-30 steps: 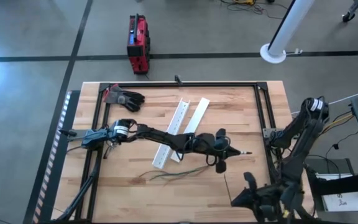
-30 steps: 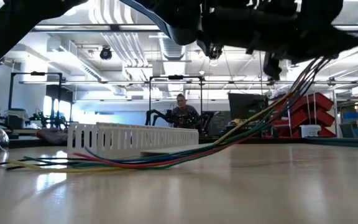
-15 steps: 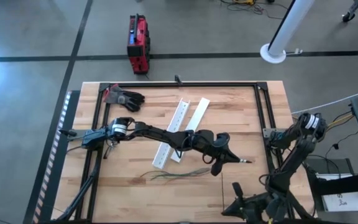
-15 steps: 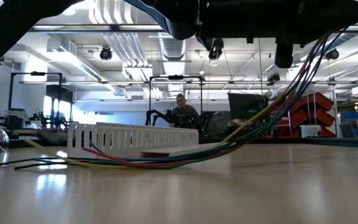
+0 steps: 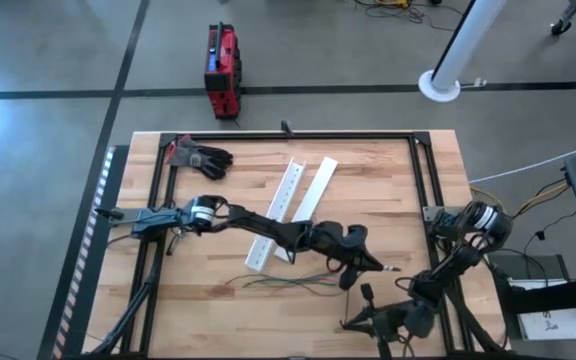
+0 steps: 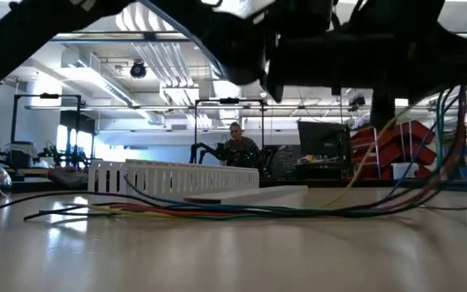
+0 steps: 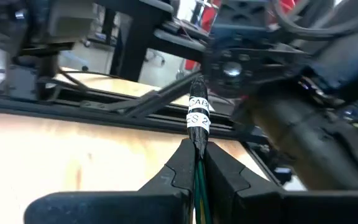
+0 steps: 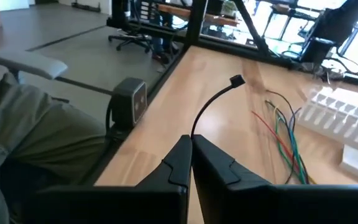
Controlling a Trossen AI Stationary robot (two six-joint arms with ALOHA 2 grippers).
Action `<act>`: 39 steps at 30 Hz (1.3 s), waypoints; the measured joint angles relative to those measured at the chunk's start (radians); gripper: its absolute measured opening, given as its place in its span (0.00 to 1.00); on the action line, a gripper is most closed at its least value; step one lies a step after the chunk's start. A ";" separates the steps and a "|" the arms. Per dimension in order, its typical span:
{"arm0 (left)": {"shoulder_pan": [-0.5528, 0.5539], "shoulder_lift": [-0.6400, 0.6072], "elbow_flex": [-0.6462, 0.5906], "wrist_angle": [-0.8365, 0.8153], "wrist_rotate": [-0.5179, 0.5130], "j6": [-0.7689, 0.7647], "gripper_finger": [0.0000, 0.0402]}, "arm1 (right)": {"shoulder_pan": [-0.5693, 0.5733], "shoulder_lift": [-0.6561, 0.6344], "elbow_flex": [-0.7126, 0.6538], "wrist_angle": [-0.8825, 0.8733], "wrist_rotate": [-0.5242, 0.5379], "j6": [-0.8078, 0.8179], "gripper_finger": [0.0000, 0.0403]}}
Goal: Ziptie cables
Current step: Wrap the cable wires with the black zip tie
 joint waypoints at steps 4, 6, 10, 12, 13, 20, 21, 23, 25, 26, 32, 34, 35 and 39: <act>0.004 0.064 0.000 0.099 0.003 -0.030 0.02 | -0.016 0.013 -0.018 0.017 -0.007 0.014 0.00; 0.003 0.081 0.000 0.122 0.008 -0.053 0.02 | -0.024 0.013 -0.037 0.018 -0.018 0.041 0.00; 0.003 0.085 0.003 0.129 0.032 -0.073 0.02 | -0.037 0.013 -0.078 0.016 -0.021 0.100 0.00; 0.003 0.085 0.003 0.120 0.033 -0.084 0.04 | -0.038 0.013 -0.083 0.013 -0.022 0.103 0.00; 0.003 0.085 0.003 0.113 0.034 -0.095 0.04 | -0.038 0.012 -0.084 0.016 -0.020 0.104 0.00; 0.007 0.079 0.003 0.116 0.108 -0.098 0.17 | -0.037 0.011 -0.079 0.016 -0.026 0.110 0.00; 0.009 0.075 0.003 0.116 0.122 -0.095 0.20 | -0.035 0.010 -0.077 0.016 -0.025 0.110 0.00; 0.011 0.065 0.003 0.117 0.146 -0.077 0.24 | -0.035 0.010 -0.074 0.016 -0.026 0.103 0.00; 0.014 0.048 0.003 0.119 0.189 -0.046 0.28 | -0.035 0.009 -0.073 0.018 -0.027 0.099 0.00; 0.016 0.039 0.003 0.120 0.213 -0.023 0.30 | -0.035 0.009 -0.073 0.018 -0.027 0.095 0.00; 0.008 -0.055 0.003 0.077 0.412 0.041 0.37 | -0.035 0.009 -0.075 0.015 -0.018 0.108 0.00; 0.004 -0.094 0.003 -0.020 0.466 0.076 0.37 | -0.035 0.009 -0.081 0.015 -0.018 0.114 0.00; -0.001 -0.113 0.000 -0.086 0.477 0.105 0.37 | -0.035 0.009 -0.085 0.014 -0.018 0.121 0.00; -0.047 -0.189 -0.025 -0.428 0.405 0.268 0.35 | -0.036 0.009 -0.098 0.015 0.006 0.159 0.00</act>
